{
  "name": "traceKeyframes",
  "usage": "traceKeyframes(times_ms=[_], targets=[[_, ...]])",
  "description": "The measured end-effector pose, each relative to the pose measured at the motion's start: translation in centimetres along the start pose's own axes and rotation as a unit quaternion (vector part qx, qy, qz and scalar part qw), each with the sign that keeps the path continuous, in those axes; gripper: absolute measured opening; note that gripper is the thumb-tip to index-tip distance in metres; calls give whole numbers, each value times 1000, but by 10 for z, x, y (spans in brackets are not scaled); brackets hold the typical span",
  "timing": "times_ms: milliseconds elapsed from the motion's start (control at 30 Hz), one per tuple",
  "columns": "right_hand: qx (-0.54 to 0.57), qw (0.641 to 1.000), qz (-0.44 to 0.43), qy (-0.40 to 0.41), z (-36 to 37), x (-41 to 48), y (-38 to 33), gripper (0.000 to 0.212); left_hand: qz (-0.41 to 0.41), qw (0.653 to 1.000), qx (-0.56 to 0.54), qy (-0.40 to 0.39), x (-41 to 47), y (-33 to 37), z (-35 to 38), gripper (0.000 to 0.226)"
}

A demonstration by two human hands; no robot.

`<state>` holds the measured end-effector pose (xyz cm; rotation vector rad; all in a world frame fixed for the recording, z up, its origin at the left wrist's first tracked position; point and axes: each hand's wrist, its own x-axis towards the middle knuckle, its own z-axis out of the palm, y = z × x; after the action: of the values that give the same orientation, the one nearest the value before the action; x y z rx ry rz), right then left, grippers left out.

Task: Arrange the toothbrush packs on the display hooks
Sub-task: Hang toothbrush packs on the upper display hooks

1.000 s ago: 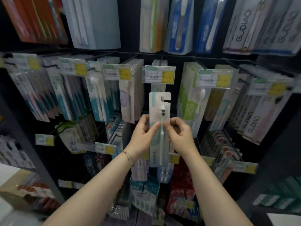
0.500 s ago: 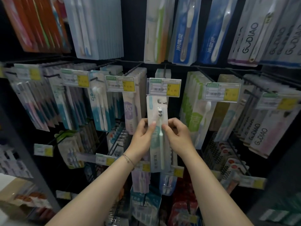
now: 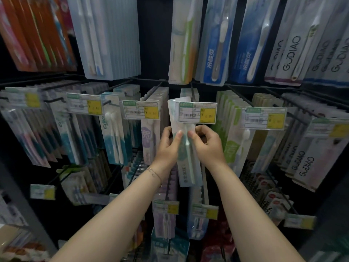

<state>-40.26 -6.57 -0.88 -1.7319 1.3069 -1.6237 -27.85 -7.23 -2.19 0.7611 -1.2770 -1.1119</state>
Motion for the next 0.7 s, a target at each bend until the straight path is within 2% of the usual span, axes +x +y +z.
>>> traceKeyframes(times_ms=[200,267,467,700], targets=[[20,1000,-7,4,0,9,6,16,24,999,-9,-30,13,-5,0,23],[28,1000,-1,2,0,9,8,10,27,999,4,-33,15,-8,0,22],[61,998,25,18,-2,8,12,11,37,997,40,-61,19,-9,2,19],[44,998,21,50,2,8,21,11,4,995,44,-86,24,-8,9,23]])
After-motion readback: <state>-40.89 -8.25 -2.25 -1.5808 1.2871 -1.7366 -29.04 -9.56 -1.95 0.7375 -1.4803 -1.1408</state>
